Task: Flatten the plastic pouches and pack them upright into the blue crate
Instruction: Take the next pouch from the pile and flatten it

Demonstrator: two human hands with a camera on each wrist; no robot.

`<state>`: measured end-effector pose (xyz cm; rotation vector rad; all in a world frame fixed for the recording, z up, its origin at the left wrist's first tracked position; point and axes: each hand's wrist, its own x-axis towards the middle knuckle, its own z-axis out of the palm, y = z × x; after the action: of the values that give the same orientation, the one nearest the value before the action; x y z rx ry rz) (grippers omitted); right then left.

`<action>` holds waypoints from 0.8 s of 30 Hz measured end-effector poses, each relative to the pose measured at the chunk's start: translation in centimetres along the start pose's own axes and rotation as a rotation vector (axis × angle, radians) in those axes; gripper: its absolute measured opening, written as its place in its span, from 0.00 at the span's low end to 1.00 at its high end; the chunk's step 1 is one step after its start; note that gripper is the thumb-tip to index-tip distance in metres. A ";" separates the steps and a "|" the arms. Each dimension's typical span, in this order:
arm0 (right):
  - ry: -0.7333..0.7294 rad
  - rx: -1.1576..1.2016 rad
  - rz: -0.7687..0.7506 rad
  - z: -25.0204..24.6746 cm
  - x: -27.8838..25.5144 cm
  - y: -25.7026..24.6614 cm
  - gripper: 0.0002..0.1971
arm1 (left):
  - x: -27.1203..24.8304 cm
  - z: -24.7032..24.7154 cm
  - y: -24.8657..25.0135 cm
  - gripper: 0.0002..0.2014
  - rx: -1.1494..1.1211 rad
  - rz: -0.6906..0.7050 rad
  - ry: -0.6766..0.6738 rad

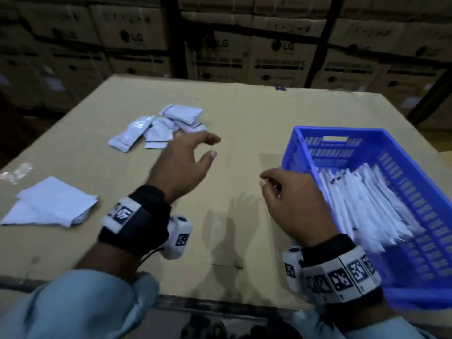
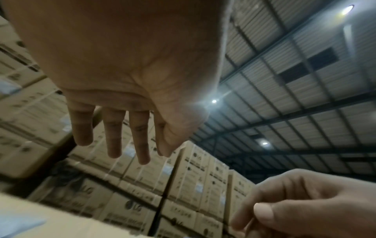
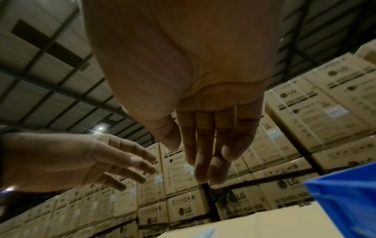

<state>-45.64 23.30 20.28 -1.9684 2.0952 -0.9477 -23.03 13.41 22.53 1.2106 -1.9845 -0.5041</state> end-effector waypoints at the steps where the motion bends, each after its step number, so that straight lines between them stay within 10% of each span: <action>1: -0.036 0.026 -0.010 1.2 0.4 -0.2 0.11 | -0.4 0.1 -1.6 0.13 0.016 -0.046 -0.007; 14: -0.344 0.068 -0.108 14.8 7.4 -5.8 0.13 | -6.2 -0.6 -20.2 0.18 0.152 -0.606 -0.211; 24: -0.452 -0.054 -0.062 30.0 18.3 -12.5 0.19 | 0.7 -4.4 -34.7 0.25 0.502 -0.502 -0.547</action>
<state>-23.08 -4.04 8.62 -2.0448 1.8286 -0.4016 0.43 -3.49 2.84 2.0908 -2.3389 -0.6561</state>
